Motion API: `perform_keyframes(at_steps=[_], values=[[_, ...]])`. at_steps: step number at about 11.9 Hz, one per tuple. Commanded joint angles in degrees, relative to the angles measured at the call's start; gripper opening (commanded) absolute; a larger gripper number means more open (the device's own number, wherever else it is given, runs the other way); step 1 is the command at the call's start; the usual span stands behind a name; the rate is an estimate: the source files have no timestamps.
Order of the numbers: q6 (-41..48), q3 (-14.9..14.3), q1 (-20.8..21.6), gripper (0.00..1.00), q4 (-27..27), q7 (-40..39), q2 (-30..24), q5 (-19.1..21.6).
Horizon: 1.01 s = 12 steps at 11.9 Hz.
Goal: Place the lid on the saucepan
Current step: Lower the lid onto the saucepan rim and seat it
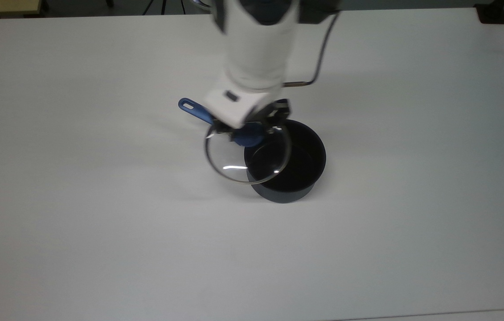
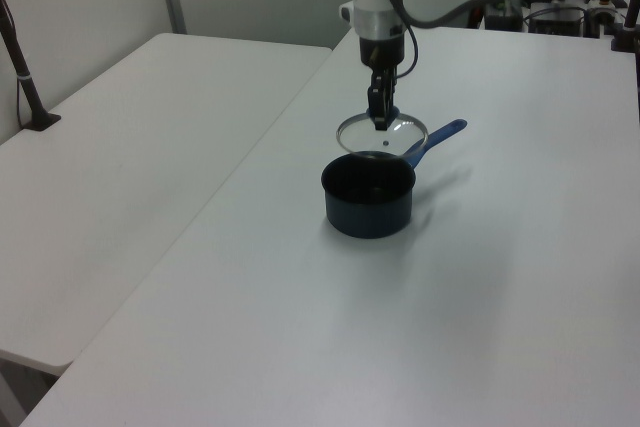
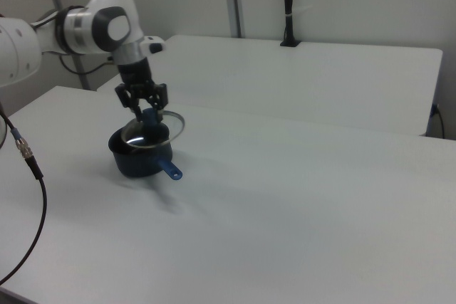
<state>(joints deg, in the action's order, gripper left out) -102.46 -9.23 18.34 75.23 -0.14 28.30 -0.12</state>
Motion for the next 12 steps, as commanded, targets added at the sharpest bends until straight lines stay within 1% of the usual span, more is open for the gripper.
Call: perform_keyframes(at_steps=[1,3,5,9,12], values=[[0.59,-2.72,5.64,0.24,-0.17,1.81,-0.26,1.00],[0.33,-2.72,5.92,0.25,-0.17,2.51,1.23,1.00],[-2.21,-2.72,7.23,0.25,-0.08,3.39,2.81,0.91],[-4.59,-2.63,7.41,0.25,-0.17,4.54,3.78,0.82],[-4.59,-2.28,7.85,0.28,-0.08,4.62,4.05,0.82]])
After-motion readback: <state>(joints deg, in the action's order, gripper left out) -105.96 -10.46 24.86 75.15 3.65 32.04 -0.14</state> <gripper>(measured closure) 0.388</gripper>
